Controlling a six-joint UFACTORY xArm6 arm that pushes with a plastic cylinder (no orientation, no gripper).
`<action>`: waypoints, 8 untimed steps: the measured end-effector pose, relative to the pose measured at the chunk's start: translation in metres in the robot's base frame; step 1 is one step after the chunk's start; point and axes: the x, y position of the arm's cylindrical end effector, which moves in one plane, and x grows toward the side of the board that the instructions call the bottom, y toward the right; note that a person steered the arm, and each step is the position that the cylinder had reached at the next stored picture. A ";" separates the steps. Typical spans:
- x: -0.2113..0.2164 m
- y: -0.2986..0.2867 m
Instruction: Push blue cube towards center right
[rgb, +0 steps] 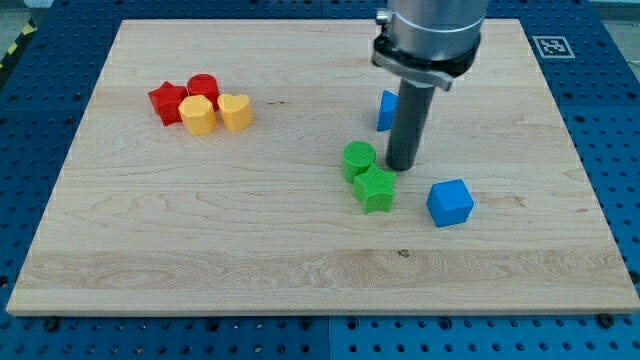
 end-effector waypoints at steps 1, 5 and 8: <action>0.007 -0.036; -0.013 0.075; 0.097 0.101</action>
